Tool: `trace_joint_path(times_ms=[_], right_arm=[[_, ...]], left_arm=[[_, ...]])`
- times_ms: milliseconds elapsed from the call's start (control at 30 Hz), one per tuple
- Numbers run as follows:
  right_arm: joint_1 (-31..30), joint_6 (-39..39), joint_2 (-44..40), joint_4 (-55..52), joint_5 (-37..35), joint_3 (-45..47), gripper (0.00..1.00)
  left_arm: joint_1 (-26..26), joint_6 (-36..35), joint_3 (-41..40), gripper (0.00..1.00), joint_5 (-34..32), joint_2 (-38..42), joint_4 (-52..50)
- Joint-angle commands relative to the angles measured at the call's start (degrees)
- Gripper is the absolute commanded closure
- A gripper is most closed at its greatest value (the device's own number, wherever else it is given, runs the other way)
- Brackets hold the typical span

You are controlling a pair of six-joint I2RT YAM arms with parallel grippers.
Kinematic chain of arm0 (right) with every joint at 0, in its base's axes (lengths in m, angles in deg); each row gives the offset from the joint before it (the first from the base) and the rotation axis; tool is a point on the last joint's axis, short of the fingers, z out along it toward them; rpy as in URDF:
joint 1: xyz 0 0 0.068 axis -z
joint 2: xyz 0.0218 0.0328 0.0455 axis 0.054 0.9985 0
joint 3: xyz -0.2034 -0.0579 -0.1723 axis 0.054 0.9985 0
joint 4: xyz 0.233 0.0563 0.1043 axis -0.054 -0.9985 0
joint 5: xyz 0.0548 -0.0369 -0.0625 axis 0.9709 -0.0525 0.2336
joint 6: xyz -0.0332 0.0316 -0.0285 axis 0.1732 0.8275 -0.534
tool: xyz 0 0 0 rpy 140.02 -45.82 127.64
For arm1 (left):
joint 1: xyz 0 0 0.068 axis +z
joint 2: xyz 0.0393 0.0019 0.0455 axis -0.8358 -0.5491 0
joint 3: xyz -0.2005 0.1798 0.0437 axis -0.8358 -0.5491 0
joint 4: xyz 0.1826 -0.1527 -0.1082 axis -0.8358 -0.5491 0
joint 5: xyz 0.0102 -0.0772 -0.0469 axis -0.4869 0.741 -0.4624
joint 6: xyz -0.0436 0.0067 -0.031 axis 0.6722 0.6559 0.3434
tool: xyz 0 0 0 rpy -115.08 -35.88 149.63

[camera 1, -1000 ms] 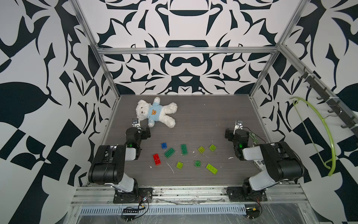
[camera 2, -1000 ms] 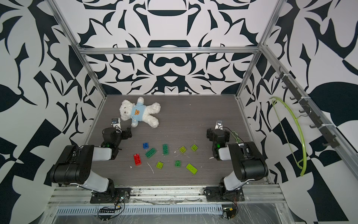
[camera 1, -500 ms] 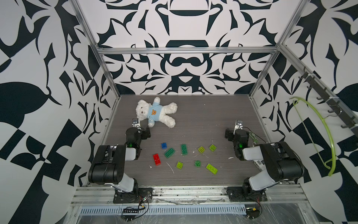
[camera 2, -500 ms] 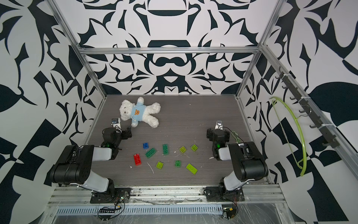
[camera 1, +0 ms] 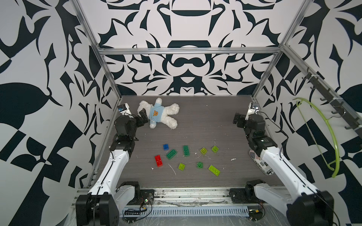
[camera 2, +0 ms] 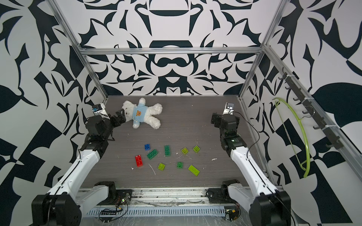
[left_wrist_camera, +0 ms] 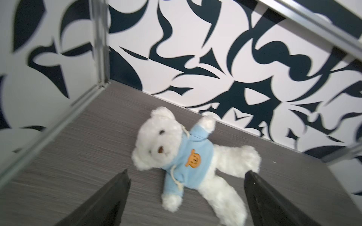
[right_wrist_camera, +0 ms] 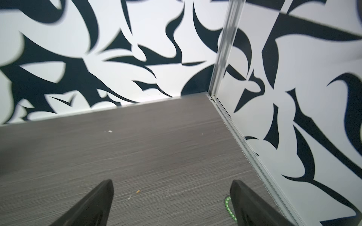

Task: Assemble a carrot with lego
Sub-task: Pick up the lego brick from the center of the board.

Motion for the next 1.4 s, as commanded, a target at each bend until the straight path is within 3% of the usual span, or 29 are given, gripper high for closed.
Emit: trace_joint_path(times_ms=[0,100,233,333,400,467,500,567,700,867,1000,1133,1367], right_arm=[[-2.55,3.38,-2.22,-21.55,11.85,-5.24,0.02],[-9.29,5.39,-2.11,-31.42,15.23,-7.65,0.04],[-21.97,6.84,2.28,-40.99,13.92,-8.66,0.06],[-23.70,6.57,4.05,-40.73,20.89,-7.33,0.06],[-23.79,7.20,5.04,-38.58,24.15,-6.21,0.06],[-25.27,7.12,6.52,-35.58,31.68,-4.58,0.12],[-27.62,6.72,6.85,-34.67,31.97,-3.89,0.13],[-33.94,4.74,7.65,-33.75,26.82,-2.88,0.13],[-42.73,-1.20,12.10,-31.95,20.19,-3.36,0.17],[-46.63,-10.19,18.79,-34.80,19.69,-8.52,0.20],[-48.61,-16.89,23.76,-41.56,14.84,-13.05,0.20],[-50.35,-22.07,26.11,-37.50,15.40,-11.13,0.21],[-50.50,-27.08,31.17,-34.46,15.00,-8.30,0.24]], left_arm=[[-3.99,8.46,0.46,0.01,9.34,1.11,-15.84],[-11.47,6.84,2.59,0.03,9.90,1.51,-24.20],[-26.51,2.95,5.64,0.05,12.95,-1.98,-32.19],[-39.88,-1.78,5.23,0.07,10.11,-3.76,-34.70],[-43.87,-3.74,5.19,0.06,6.86,-4.60,-36.65],[-44.24,-2.85,4.55,0.07,8.48,-6.06,-36.65],[-44.24,-1.96,4.63,0.07,8.51,-6.83,-37.15],[-43.96,1.39,4.17,0.07,8.92,-7.68,-37.29],[-42.49,8.38,1.66,0.09,16.40,-9.39,-36.28],[-40.23,12.97,-2.23,0.12,18.86,-8.58,-36.86],[-31.56,12.79,-4.80,0.12,20.93,-4.24,-37.24],[-24.95,12.55,-5.51,0.13,20.99,-1.04,-37.71],[-22.70,12.27,-5.33,0.12,18.53,1.81,-37.63]])
